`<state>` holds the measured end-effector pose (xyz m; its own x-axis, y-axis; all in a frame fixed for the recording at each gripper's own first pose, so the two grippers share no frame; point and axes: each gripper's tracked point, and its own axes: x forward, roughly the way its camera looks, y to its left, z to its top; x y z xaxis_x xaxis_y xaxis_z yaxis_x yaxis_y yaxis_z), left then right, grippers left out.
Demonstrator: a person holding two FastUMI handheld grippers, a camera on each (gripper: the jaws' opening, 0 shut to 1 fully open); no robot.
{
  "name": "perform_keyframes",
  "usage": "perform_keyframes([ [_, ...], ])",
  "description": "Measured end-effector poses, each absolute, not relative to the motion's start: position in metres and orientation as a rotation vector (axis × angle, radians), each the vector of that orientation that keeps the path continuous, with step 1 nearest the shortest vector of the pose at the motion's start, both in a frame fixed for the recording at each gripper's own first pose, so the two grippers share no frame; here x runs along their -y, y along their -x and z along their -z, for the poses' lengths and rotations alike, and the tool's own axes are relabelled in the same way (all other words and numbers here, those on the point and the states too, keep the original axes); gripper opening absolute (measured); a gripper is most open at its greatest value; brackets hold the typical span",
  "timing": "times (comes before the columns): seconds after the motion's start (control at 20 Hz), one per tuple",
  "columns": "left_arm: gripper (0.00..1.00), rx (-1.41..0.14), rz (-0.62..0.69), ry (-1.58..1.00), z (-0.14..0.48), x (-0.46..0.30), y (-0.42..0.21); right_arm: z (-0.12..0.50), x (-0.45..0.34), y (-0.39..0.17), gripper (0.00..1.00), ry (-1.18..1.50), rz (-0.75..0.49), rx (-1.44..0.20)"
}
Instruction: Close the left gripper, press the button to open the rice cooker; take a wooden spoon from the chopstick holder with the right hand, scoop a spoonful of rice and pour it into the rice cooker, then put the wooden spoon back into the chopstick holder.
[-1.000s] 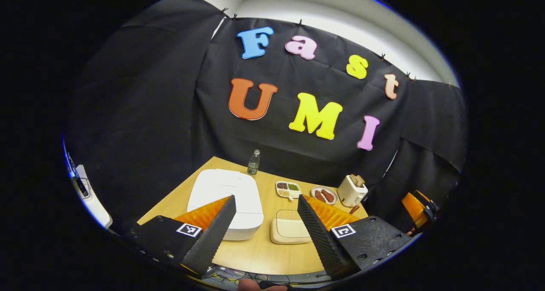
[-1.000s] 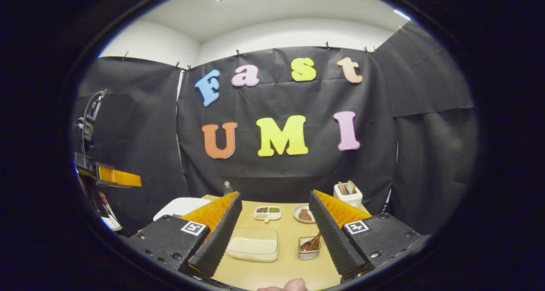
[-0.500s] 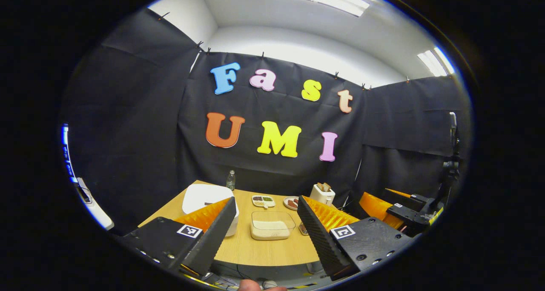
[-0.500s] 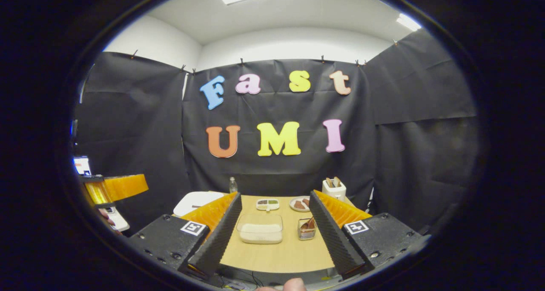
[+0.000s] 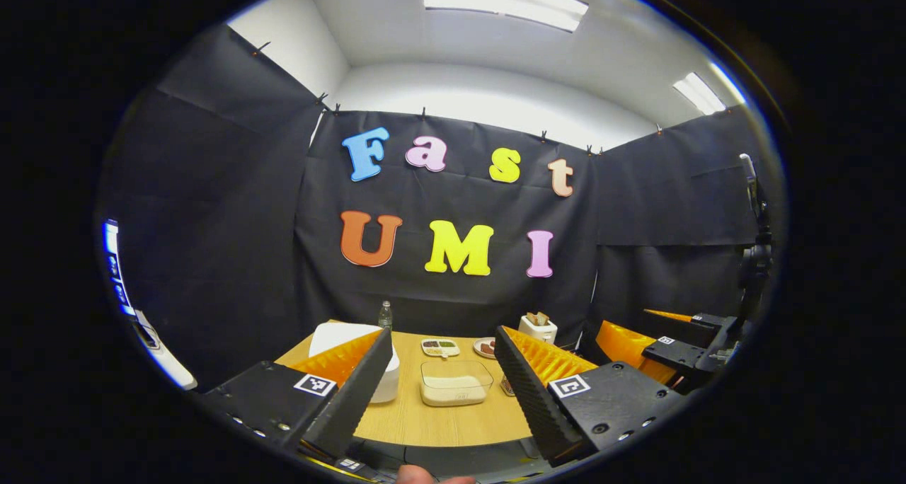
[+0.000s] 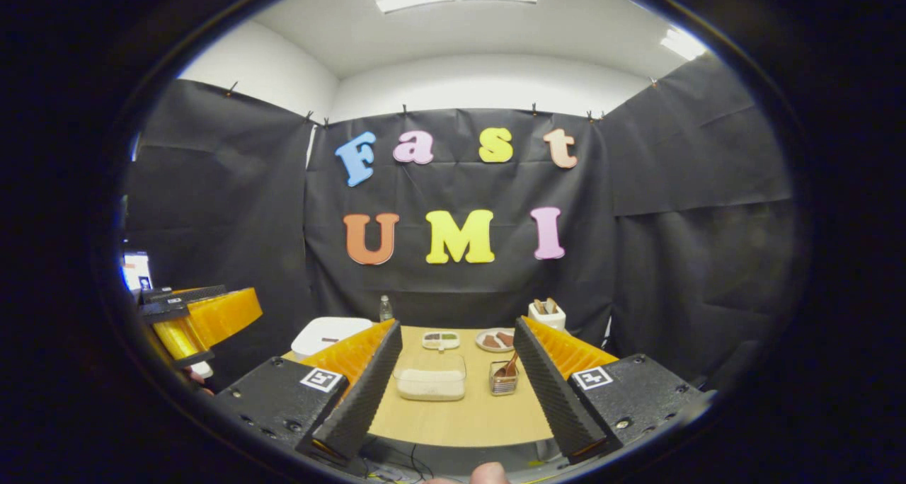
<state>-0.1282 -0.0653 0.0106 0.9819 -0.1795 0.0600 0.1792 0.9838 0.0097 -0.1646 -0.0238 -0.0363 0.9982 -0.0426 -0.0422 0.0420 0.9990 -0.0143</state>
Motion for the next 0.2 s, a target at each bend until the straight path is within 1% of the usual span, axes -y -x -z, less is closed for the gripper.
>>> perform_keyframes([
  [0.2, 0.94, 0.072, 0.190, -0.032, -0.0080, 0.0691, 0.1268, 0.0397, 0.0160, 0.1614, 1.00, 0.019, 0.020, -0.050],
])
